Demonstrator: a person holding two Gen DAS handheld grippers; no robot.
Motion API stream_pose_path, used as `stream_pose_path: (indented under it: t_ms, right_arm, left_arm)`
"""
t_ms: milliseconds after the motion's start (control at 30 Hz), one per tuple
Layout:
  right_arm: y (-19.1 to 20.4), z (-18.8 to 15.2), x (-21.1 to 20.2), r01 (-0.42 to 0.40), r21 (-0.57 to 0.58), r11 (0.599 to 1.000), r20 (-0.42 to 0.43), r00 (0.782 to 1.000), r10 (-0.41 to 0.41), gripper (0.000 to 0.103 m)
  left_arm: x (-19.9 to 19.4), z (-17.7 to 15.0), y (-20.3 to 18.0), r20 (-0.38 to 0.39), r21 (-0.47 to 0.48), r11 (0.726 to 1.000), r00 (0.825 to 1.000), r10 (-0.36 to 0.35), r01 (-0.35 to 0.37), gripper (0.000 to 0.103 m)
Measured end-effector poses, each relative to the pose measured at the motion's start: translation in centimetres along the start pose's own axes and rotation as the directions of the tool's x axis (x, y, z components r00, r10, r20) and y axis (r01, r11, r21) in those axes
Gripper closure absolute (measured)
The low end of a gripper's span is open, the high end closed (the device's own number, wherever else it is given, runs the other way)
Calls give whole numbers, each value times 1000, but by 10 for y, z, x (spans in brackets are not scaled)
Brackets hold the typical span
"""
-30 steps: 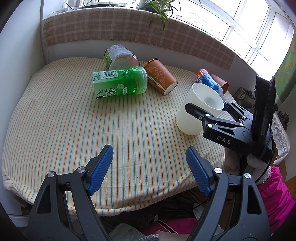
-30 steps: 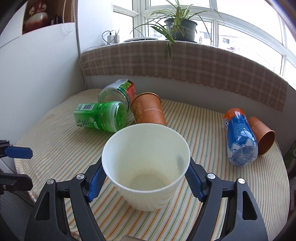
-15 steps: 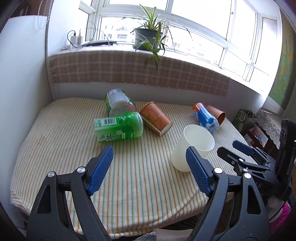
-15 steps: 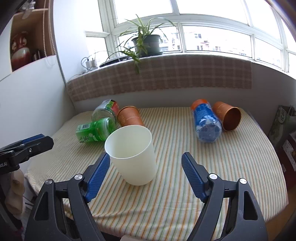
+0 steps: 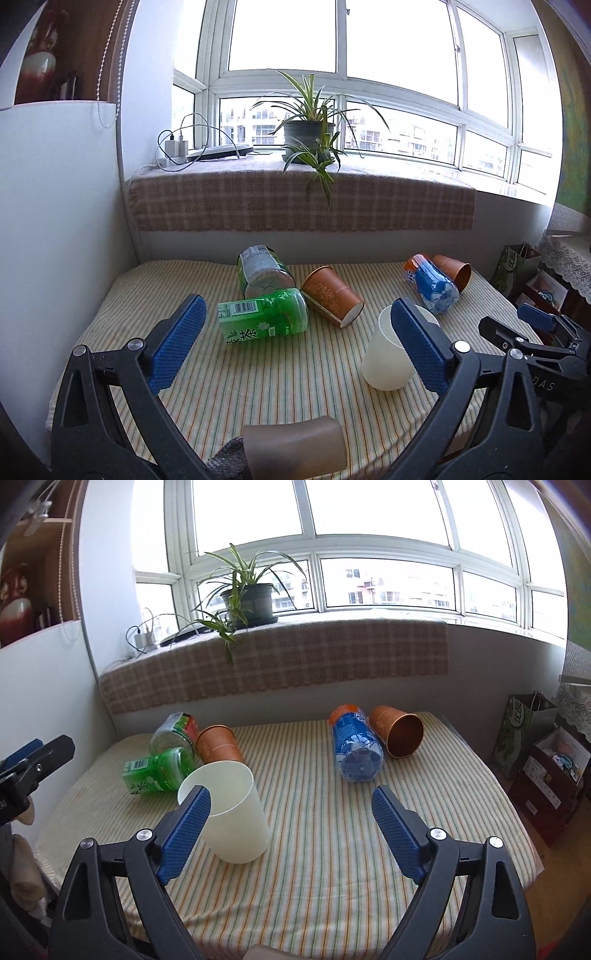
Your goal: Flip cup upright
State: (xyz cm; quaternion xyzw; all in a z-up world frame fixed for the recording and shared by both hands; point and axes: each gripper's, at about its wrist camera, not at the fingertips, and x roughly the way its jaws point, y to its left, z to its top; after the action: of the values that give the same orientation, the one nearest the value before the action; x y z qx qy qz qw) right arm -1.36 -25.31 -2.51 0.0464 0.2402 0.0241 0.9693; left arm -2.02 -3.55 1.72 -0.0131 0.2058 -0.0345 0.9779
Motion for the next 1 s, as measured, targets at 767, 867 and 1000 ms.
stream_pose_path:
  t_ms: [767, 867, 1000]
  right_arm:
    - [6, 1, 4, 6, -7, 1000, 4, 1000, -6, 11]
    - [4, 0, 6, 4, 5, 1000, -3, 1000, -4, 11]
    - [3, 0, 8, 1, 6, 1000, -8, 1000, -1, 11]
  left_arm:
    - [3, 0, 1, 3, -13, 1000, 1000, 0, 0, 1]
    - [3, 0, 1, 3, -12, 1000, 1000, 1, -1, 1]
    - [4, 0, 1, -1, -15, 1000, 1000, 1, -1, 1]
